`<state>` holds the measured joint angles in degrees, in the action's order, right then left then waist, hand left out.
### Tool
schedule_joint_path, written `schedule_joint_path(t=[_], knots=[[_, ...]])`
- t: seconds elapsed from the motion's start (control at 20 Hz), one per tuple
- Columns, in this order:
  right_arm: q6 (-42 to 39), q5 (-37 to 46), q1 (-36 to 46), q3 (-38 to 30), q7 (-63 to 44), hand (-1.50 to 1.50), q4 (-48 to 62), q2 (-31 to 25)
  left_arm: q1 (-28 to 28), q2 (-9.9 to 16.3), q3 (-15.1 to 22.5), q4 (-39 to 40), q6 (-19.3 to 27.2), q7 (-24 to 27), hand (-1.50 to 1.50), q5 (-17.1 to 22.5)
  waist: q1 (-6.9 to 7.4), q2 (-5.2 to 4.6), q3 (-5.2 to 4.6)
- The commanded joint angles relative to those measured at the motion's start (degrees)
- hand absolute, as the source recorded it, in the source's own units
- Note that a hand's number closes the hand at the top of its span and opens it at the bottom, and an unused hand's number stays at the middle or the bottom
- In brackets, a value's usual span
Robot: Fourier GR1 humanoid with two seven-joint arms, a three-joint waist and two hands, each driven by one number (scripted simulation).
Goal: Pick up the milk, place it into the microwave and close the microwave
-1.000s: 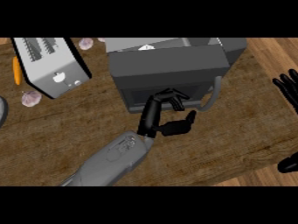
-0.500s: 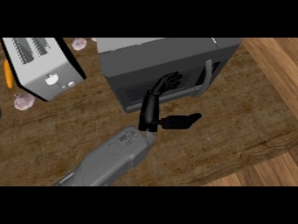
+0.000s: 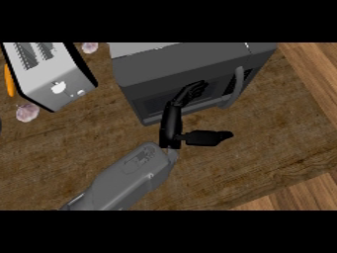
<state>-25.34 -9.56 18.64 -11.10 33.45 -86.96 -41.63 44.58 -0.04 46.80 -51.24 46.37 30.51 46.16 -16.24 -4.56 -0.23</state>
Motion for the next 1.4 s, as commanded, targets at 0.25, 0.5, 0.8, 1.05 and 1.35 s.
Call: schedule_joint_path(t=[0.25, 0.5, 0.8, 1.05, 1.35], knots=[[0.5, 1.4, 2.1, -0.2, 1.0, 1.5, 1.8, -0.6, 5.1, 0.0, -3.8, 4.5, 1.6, 1.9, -1.5, 4.3, 0.42, -1.15, 0.11], [0.7, 1.9, 3.6, 0.1, 0.6, 1.5, 2.2, -0.8, 5.2, 0.0, -2.9, 5.0, 1.0, 3.5, -1.5, 5.7, 0.31, -1.41, 0.01], [-6.2, -10.7, 2.5, 1.9, -1.9, -1.5, 8.5, 6.8, 5.7, 0.0, -1.9, 4.7, 0.5, 4.4, -1.5, 7.0, 1.37, -1.88, 0.28], [-8.4, -13.4, 3.7, 1.8, -4.1, -1.5, 10.5, 5.8, 6.1, 0.0, -2.1, 5.3, 0.3, 5.5, -1.5, 8.5, 1.26, -1.87, 0.13], [-10.5, -16.8, 5.1, 1.3, -5.9, -1.5, 13.2, 5.1, 6.5, 0.0, -1.5, 5.9, 0.4, 6.8, -1.5, 9.8, 1.04, -1.72, 0.22]])
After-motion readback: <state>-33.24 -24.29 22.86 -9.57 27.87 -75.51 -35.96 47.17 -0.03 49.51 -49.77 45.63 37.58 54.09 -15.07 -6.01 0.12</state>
